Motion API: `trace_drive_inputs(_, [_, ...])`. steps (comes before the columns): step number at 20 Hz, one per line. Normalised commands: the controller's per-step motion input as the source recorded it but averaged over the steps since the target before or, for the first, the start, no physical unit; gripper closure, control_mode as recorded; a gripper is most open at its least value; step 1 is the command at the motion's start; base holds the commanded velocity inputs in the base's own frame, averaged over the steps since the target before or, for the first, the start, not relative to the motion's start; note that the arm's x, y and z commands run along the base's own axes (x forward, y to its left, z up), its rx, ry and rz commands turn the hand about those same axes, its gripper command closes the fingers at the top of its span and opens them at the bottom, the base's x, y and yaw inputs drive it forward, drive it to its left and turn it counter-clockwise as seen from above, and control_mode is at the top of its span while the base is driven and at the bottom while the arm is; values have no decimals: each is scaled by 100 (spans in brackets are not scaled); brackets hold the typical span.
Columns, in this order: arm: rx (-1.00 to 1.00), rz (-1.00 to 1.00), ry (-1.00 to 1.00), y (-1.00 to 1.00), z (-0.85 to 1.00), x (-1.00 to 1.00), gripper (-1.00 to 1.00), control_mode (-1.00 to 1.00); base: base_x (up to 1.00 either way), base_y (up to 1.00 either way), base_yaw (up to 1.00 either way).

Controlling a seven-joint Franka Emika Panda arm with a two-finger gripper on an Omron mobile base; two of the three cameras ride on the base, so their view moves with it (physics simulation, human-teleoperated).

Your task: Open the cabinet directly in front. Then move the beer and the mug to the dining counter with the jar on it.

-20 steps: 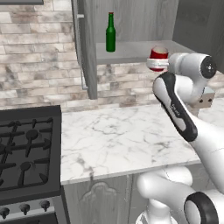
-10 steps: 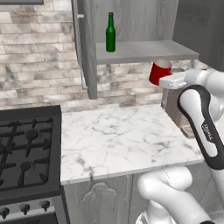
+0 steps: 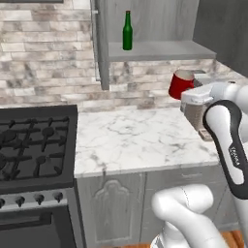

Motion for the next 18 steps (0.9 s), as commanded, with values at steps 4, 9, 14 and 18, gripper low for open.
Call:
trace_drive_inputs(4, [0, 0, 0, 0, 0, 0, 100, 100, -47, 14, 80])
trace_drive_inputs(9, [0, 0, 0, 0, 0, 0, 100, 100, -1, 0, 100])
trace_drive_inputs(14, [0, 0, 0, 0, 0, 0, 100, 100, -1, 0, 100])
trace_drive_inputs(18, [0, 0, 0, 0, 0, 0, 100, 100, -1, 0, 100])
